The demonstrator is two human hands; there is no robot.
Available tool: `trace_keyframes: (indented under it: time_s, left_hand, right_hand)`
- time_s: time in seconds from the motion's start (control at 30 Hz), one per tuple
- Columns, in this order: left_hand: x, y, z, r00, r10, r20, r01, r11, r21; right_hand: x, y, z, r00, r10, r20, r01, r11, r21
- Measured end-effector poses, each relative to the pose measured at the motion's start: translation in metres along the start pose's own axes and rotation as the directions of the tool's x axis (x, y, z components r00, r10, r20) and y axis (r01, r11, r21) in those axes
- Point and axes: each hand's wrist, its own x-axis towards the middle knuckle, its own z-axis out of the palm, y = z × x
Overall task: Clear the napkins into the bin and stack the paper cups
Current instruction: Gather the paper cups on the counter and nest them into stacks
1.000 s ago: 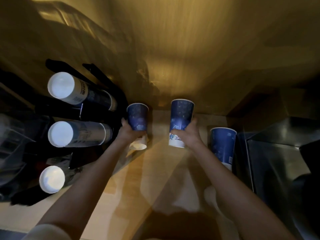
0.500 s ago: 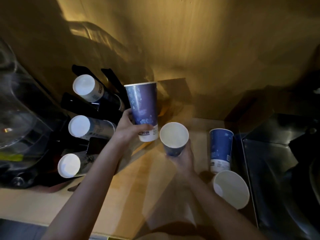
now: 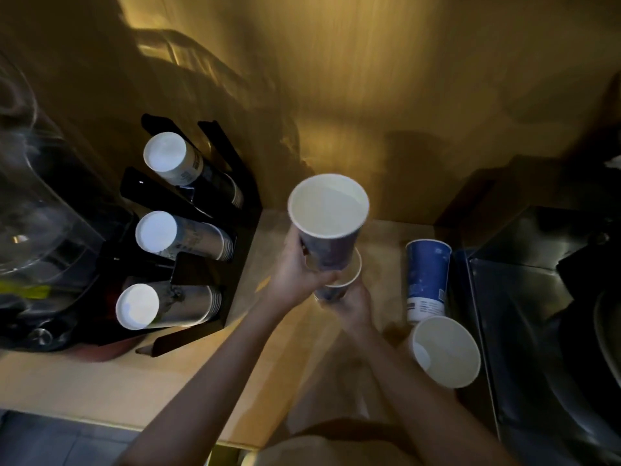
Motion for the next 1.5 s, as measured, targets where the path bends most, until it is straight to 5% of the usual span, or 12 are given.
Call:
trace_keyframes:
  time_s: [0.03,0.1,0.27,0.37,0.5,0.6,0.77,0.93,1.03,1.17,1.33,1.5]
  left_hand:
    - [-0.002,-0.001,0.003,1.000,0.024,0.010,-0.024,0.999,0.034]
    - [-0.008,-0.002,0.010,0.999,0.012,0.030,-0.014,0.997,0.072]
    - [-0.004,-0.006,0.013,0.994,0.044,0.102,-0.060,0.986,0.156]
    - [-0.006,-0.011,0.014,0.993,0.005,0.117,-0.029,0.979,0.200]
    - [-0.005,-0.016,0.011,0.994,-0.004,0.107,-0.020,0.976,0.217]
    - [-0.004,-0.017,0.009,0.994,-0.004,0.110,-0.022,0.972,0.234]
    - [-0.005,-0.025,0.010,0.969,-0.004,0.246,-0.097,0.913,0.396]
    - [-0.002,-0.026,0.006,0.964,0.013,0.267,-0.135,0.886,0.444]
    - [-0.004,-0.028,0.007,0.966,0.016,0.257,-0.123,0.905,0.407]
    - [-0.002,-0.031,0.012,0.969,0.022,0.246,-0.124,0.905,0.407]
    - [-0.002,-0.034,0.014,0.979,0.030,0.203,-0.102,0.930,0.353]
    - [0.002,-0.030,0.016,0.988,0.010,0.156,-0.061,0.943,0.328]
  right_hand:
    - [-0.003,0.005,0.000,0.996,-0.089,-0.005,0.089,0.996,-0.016]
    - [-0.003,0.007,0.000,0.996,0.042,-0.084,-0.006,0.921,0.390]
    - [-0.002,-0.011,0.000,0.986,0.160,-0.050,-0.123,0.890,0.438]
    - [0.000,-0.015,0.003,0.949,0.303,0.089,-0.249,0.546,0.800]
    - [-0.005,-0.024,0.001,0.920,0.354,0.167,-0.306,0.384,0.871]
    - [-0.002,-0.018,0.003,0.926,0.369,0.084,-0.290,0.550,0.783]
    - [-0.008,-0.032,-0.003,0.930,0.365,0.042,-0.289,0.656,0.697]
    - [-0.014,-0.038,-0.017,0.987,0.157,-0.044,-0.155,0.987,0.052]
    - [-0.007,-0.056,-0.039,0.981,0.186,0.044,-0.173,0.960,-0.219]
    - [0.007,-0.070,-0.078,0.969,0.092,0.228,0.031,0.873,-0.487]
    - [0.022,-0.061,-0.138,0.987,0.156,-0.033,-0.148,0.816,-0.559]
    - [0.036,-0.029,-0.160,0.921,0.329,-0.210,-0.389,0.741,-0.547]
